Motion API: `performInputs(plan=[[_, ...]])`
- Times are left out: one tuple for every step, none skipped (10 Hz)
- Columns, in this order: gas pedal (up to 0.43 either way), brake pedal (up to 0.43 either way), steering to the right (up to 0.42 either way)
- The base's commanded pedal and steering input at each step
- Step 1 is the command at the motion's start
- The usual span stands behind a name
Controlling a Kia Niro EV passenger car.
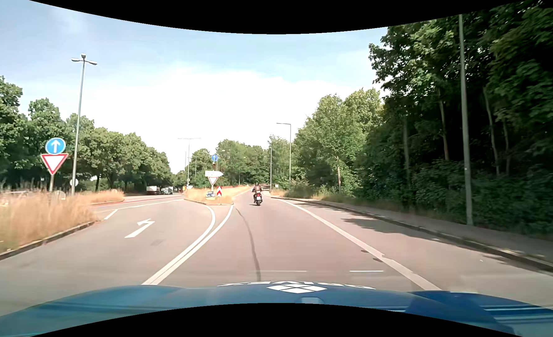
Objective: Follow the waypoints while adhering to traffic rules and regulations
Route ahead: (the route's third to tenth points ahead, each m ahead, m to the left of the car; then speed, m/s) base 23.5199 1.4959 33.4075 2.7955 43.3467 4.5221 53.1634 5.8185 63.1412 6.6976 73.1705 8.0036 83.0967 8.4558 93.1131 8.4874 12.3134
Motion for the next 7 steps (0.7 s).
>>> performInputs(plan=[[0.000, 0.000, -0.036], [0.000, 0.000, -0.040], [0.000, 0.000, -0.044], [0.000, 0.000, -0.049], [0.000, 0.000, -0.049], [0.000, 0.000, -0.049], [0.000, 0.000, -0.049]])
